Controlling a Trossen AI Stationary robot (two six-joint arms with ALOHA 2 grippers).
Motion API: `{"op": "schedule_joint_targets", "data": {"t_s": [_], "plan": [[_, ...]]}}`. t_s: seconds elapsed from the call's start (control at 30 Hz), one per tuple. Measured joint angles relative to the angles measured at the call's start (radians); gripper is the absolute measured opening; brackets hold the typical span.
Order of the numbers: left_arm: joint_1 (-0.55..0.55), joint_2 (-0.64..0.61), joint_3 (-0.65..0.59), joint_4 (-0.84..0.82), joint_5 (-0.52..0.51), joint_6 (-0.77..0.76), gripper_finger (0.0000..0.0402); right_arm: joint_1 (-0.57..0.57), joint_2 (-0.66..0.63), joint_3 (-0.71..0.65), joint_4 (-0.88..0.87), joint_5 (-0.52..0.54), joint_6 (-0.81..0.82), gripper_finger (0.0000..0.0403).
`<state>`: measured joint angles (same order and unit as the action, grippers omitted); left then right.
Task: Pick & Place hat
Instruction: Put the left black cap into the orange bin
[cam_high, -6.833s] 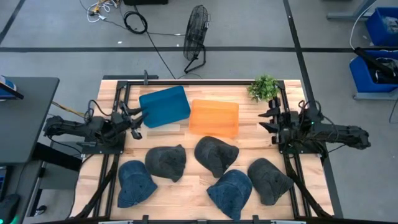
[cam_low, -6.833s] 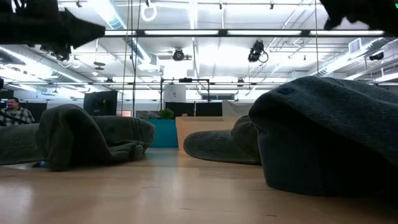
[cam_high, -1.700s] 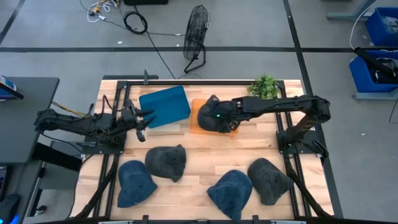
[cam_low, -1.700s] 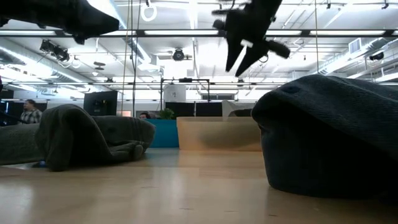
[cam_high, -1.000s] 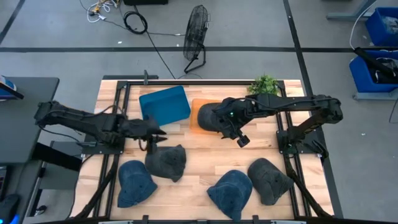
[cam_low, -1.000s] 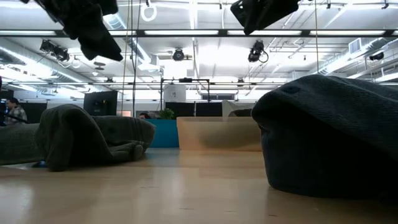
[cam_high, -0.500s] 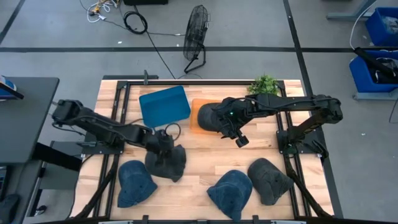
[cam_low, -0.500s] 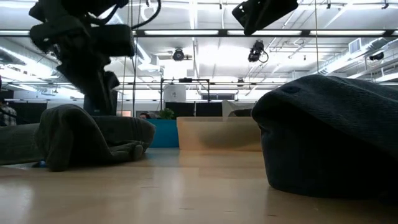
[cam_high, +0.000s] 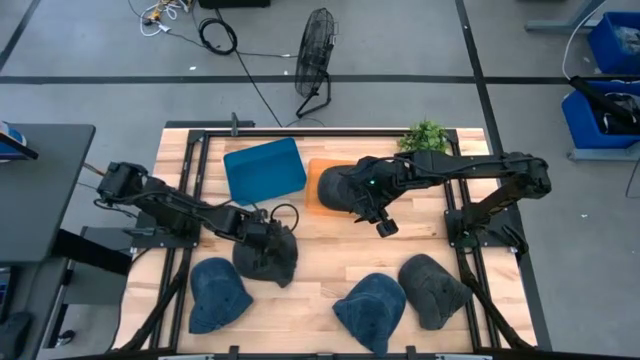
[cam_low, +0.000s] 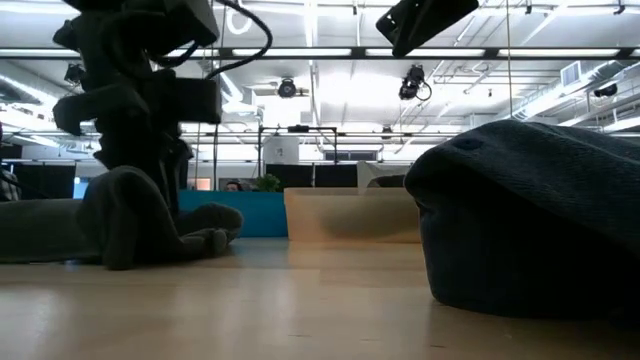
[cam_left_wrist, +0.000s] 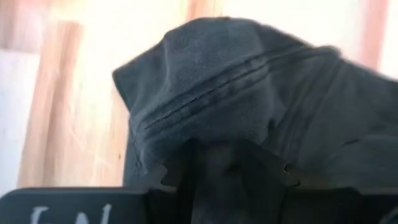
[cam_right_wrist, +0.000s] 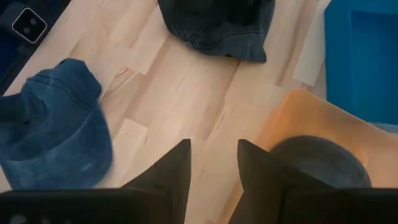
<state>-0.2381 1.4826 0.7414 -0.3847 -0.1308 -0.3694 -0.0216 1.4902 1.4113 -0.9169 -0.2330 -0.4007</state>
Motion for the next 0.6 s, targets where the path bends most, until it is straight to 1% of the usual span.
{"op": "schedule_joint_targets", "data": {"t_s": [0.13, 0.23, 0.33, 0.4, 0.5, 0.6], "plan": [[-0.002, -0.023, 0.047, -0.003, -0.021, 0.059, 0.0122, 0.000, 0.000, 0.000, 0.005, 0.000, -0.005, 0.0135], [0.000, -0.026, 0.084, -0.023, -0.051, 0.151, 0.0122, 0.000, 0.000, 0.000, 0.018, 0.000, -0.007, 0.0135], [0.012, -0.025, 0.091, -0.057, -0.053, 0.225, 0.0128, 0.000, 0.000, 0.000, 0.026, 0.000, -0.008, 0.0135], [0.025, -0.025, 0.091, -0.081, -0.053, 0.246, 0.0143, 0.000, 0.000, 0.000, 0.024, 0.000, -0.008, 0.0135], [0.050, -0.025, 0.091, -0.140, -0.053, 0.252, 0.0176, 0.000, 0.000, 0.000, 0.025, 0.000, -0.008, 0.0135], [0.072, -0.025, 0.087, -0.143, -0.053, 0.289, 0.0210, 0.000, 0.000, 0.000, 0.027, 0.000, -0.022, 0.0135]]}}
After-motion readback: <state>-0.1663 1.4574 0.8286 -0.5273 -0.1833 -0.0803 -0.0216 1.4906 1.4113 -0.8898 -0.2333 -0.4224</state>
